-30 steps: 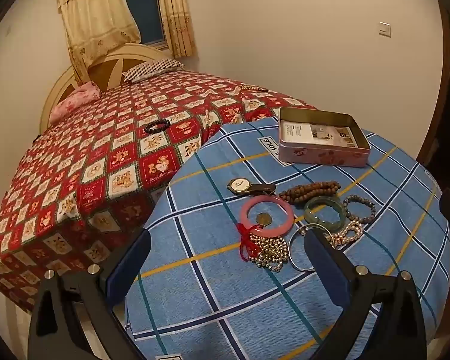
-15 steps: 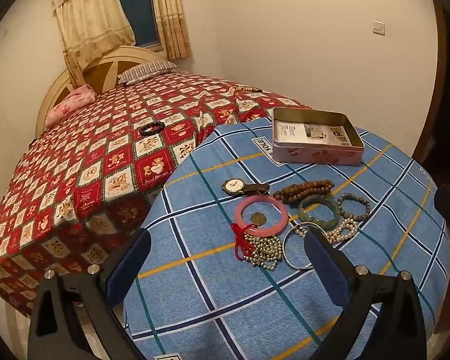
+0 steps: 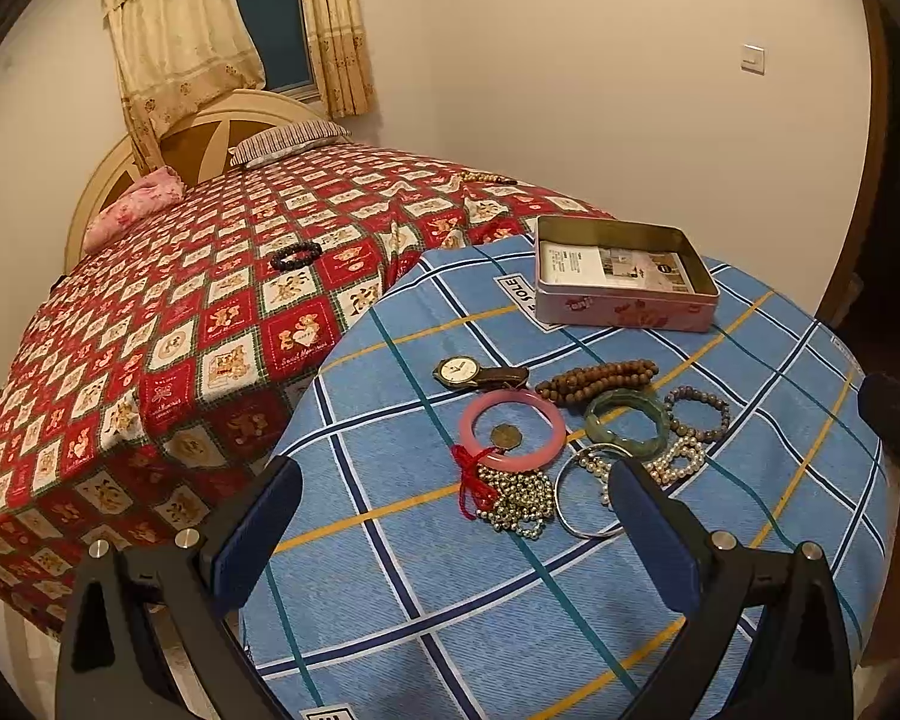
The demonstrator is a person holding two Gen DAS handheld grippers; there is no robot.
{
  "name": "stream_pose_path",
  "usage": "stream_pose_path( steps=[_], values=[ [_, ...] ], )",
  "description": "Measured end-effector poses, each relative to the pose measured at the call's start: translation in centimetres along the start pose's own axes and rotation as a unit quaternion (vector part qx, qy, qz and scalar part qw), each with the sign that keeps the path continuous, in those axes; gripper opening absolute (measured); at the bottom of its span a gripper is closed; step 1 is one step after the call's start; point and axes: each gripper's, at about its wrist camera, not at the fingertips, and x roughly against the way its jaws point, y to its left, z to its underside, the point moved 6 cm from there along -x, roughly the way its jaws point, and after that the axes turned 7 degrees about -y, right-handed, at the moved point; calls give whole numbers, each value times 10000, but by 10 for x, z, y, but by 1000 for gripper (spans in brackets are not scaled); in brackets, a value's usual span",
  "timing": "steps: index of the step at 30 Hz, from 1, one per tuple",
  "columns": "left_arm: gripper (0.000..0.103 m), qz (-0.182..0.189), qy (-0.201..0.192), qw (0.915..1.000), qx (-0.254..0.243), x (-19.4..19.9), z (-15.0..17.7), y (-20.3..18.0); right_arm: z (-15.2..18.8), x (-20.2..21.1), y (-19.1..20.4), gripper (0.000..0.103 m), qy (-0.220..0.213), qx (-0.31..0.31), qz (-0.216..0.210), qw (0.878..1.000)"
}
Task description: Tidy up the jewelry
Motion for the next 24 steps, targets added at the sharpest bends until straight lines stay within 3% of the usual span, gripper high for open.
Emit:
stream_pose_path(
  steps=[13, 24],
  values=[
    [102, 20, -41, 10000, 4, 2, -2, -2, 1, 0, 0, 103, -2, -12, 12, 10000],
    [102, 257, -271, 9993, -7, 10, -15, -9, -2, 3, 0, 103, -89, -40, 63, 9999]
  ],
)
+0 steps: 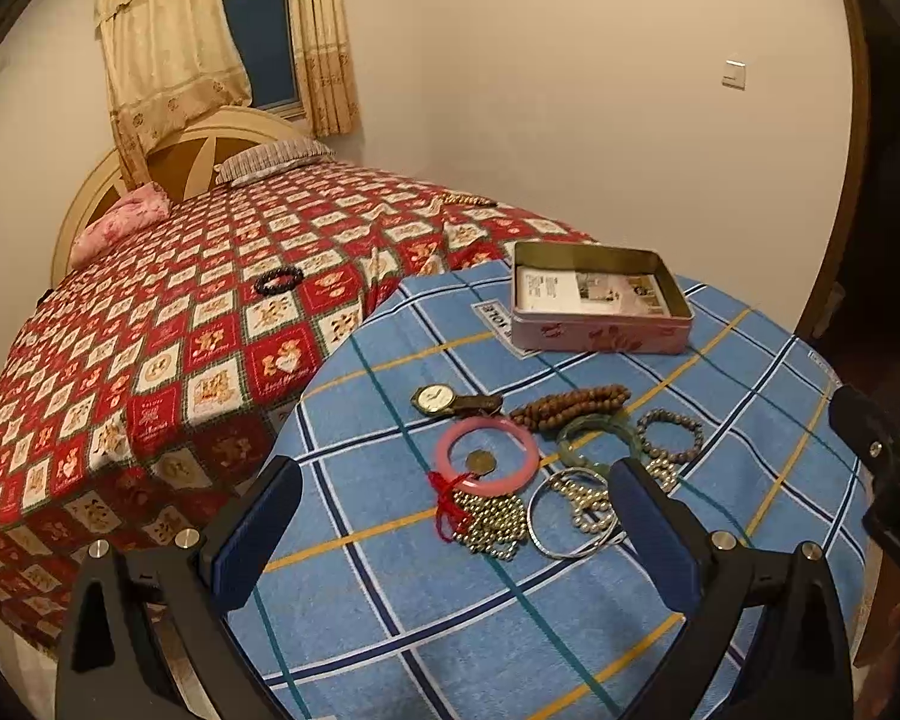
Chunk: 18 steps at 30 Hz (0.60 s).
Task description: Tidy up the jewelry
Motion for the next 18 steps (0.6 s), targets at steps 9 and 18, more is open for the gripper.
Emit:
stream_pose_path(
  steps=[9, 18],
  values=[
    [102, 98, -152, 9998, 32, 5, -10, -2, -10, -1, -5, 103, -135, -41, 22, 9999],
    [102, 107, -115, 9999, 37, 4, -12, -3, -10, -1, -4, 103, -132, -28, 5, 9999]
  ],
)
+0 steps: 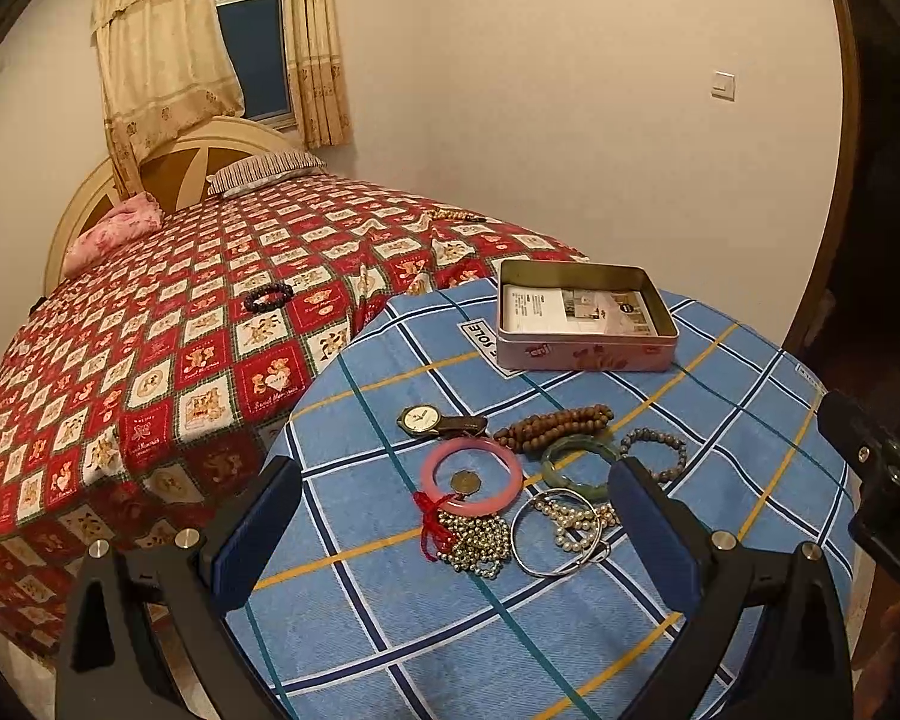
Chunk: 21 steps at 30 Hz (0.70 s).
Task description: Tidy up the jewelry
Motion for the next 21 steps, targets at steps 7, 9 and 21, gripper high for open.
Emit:
stream_pose_path(
  steps=[7, 9, 21],
  values=[
    [102, -4, 10, 10000, 0, 0, 1, 0, 0, -2, 0, 103, 19, -8, 14, 10000],
    [102, 5, 14, 10000, 4, 0, 1, 1, 0, -2, 0, 103, 12, -6, 17, 10000],
    [102, -6, 11, 10000, 0, -1, 2, 1, 1, -3, 0, 103, 24, -9, 22, 10000]
  ],
)
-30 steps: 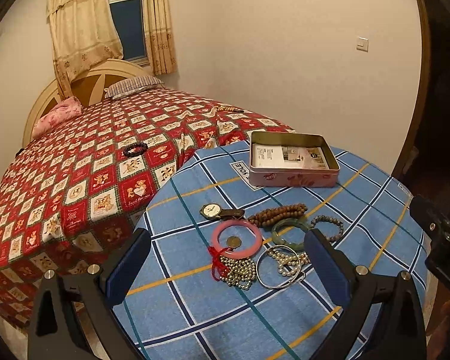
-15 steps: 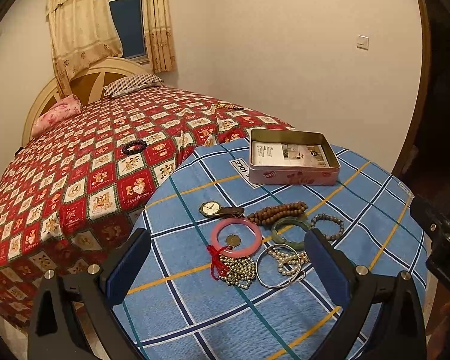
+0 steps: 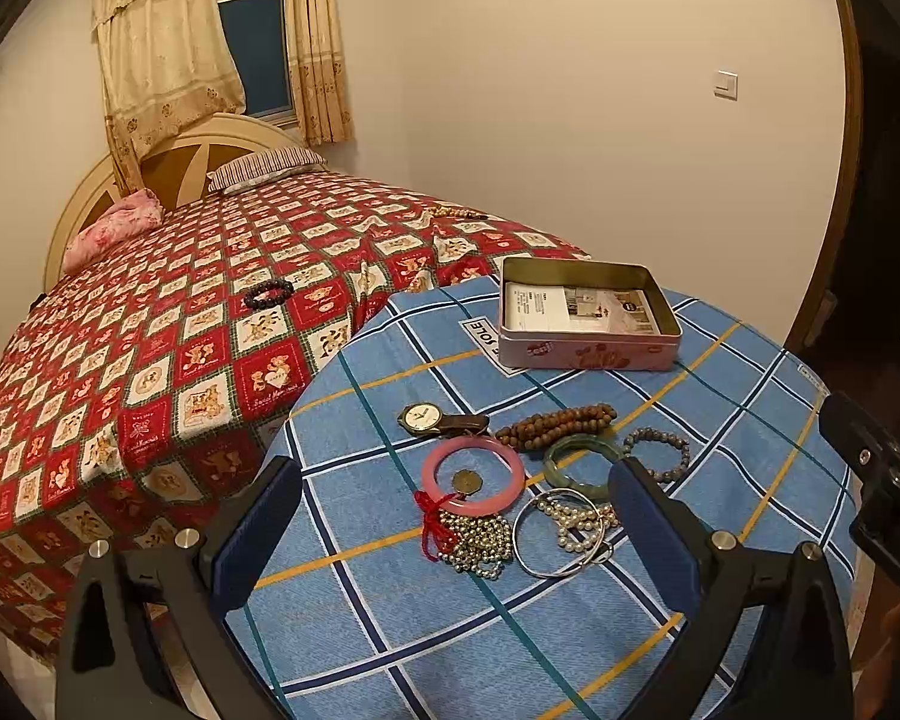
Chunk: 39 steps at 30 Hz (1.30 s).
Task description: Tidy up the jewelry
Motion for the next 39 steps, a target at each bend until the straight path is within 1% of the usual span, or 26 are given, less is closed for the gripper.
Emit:
stream_pose_path(
  steps=[4, 6, 9, 10, 11, 12, 13, 14, 15, 18, 21, 24, 27, 29, 32, 36, 37, 38, 39],
  values=[
    [102, 26, 35, 10000, -27, -4, 6, 2, 3, -2, 0, 103, 25, 34, 27, 10000],
    [102, 34, 30, 9999, -93, -8, 16, 9, 7, -5, -2, 101, 75, 75, 44, 9999],
    [102, 88, 70, 9998, -134, -16, 36, 21, 19, -12, -8, 96, 183, 250, 50, 9995],
    [102, 99, 123, 9998, -122, -19, 42, 24, 24, -16, -11, 89, 259, 308, 47, 9992],
    [102, 125, 207, 9997, -99, -24, 49, 28, 31, -21, -14, 80, 370, 355, 24, 9987],
    [102, 187, 323, 9993, -50, -29, 55, 32, 34, -24, -16, 75, 452, 371, -6, 9983],
    [102, 219, 380, 9990, -15, -33, 58, 33, 43, -33, -18, 65, 663, 377, -87, 9971],
    [102, 257, 451, 9986, 63, -40, 61, 36, 46, -37, -18, 62, 771, 368, -147, 9962],
    [102, 259, 491, 9984, 145, -46, 62, 39, 52, -48, -15, 61, 1012, 334, -364, 9936],
    [102, 246, 492, 9980, 307, -60, 55, 49, 52, -73, 5, 60, 1341, 357, -1043, 9848],
    [102, 276, 487, 9977, 388, -72, 46, 57, 52, -104, 39, 60, 1681, 541, -1762, 9684],
    [102, 307, 523, 9970, 488, -84, 40, 67, 58, -135, 65, 61, 2022, 721, -2168, 9523],
    [102, 277, 571, 9963, 581, -97, 37, 77, 63, -161, 79, 62, 2198, 922, -2233, 9452],
    [102, 274, 629, 9957, 629, -105, 38, 83, 66, -176, 88, 67, 2259, 1075, -2238, 9420],
    [102, 362, 673, 9947, 681, -112, 42, 86, 68, -187, 97, 72, 2303, 1116, -2326, 9383],
    [102, 363, 717, 9943, 697, -121, 40, 87, 79, -201, 111, 72, 2473, 1369, -2416, 9283],
    [102, 348, 725, 9944, 693, -123, 39, 88, 80, -200, 113, 67, 2388, 1484, -2399, 9292],
    [102, 337, 727, 9945, 681, -126, 38, 88, 81, -199, 113, 53, 2352, 1578, -2441, 9275],
    [102, 336, 724, 9944, 687, -129, 37, 88, 81, -197, 113, 49, 2323, 1640, -2438, 9272]
  ],
)
